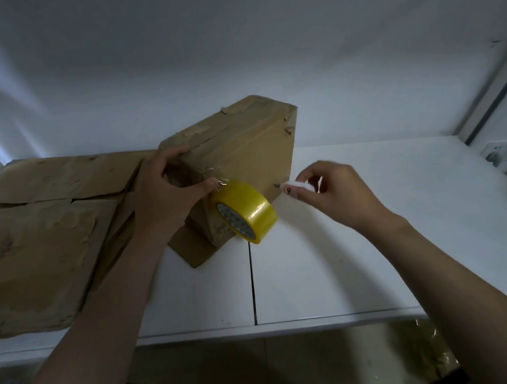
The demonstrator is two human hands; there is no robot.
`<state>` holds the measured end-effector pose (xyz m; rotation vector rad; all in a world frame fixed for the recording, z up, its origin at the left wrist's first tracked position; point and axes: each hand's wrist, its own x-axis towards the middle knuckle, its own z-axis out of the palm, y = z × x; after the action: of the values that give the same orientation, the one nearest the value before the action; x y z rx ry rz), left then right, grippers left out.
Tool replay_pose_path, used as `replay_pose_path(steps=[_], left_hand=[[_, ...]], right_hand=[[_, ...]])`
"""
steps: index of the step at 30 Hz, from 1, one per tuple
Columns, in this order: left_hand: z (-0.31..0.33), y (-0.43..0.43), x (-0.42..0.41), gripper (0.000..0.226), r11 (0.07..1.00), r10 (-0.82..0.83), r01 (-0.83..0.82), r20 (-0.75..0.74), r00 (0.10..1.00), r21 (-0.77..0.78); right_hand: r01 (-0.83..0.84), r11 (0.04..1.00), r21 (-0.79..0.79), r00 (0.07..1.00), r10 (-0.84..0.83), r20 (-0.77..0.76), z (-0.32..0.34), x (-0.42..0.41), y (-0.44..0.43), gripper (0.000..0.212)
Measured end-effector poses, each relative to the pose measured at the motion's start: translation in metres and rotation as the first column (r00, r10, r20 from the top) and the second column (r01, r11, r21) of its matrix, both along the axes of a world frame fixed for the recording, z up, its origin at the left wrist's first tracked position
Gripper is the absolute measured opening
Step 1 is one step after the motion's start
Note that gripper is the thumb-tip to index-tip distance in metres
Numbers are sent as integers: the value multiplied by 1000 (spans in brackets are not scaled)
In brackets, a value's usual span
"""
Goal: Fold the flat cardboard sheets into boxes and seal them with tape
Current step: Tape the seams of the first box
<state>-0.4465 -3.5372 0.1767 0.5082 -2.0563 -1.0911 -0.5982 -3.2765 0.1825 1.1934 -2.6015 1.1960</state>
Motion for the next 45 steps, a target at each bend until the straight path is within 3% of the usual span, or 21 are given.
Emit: replay_pose_path(steps=[4,8,11,15,19,22,25,29,32,35,37,45], left_hand=[[0,8,-8,66,987,-150,150,-5,989,61],[3,19,-12,70,934,-338,336,-11,941,119],[7,30,-14,70,854,-481,474,-24,876,216],[9,38,-16,79,805,-566,549,14,824,225],[7,41,-15,96,832,-525,495,65,849,250],[9,56,-6,105,903,-351,254,255,901,347],[10,79,12,77,899,-257,60,413,874,433],[13,112,32,37,656,-379,115,194,905,746],[8,131,38,18,543,-396,201,37,918,815],[7,136,41,30,570,-326,172,30,945,804],[10,137,43,25,552,-310,176,4,951,815],[11,139,47,28,518,-281,170,-21,959,838]], right_hand=[[-53,966,-252,998,60,20,40,17,-1,11],[-101,926,-363,987,139,79,67,35,-2,17],[-154,894,-421,983,182,27,75,45,-7,9],[-204,882,-425,970,241,32,70,48,-14,35],[-245,879,-410,945,311,103,56,56,-19,24],[-266,876,-402,938,331,100,46,53,-17,21],[-335,876,-347,931,363,18,42,50,-13,20],[-345,882,-320,933,360,-13,40,48,-13,20],[-341,883,-323,936,351,-28,40,47,-14,20],[-367,888,-278,930,352,-104,38,43,-13,20],[-387,888,-247,920,356,-164,36,40,-12,22],[-478,844,-244,876,437,-204,32,36,-15,26]])
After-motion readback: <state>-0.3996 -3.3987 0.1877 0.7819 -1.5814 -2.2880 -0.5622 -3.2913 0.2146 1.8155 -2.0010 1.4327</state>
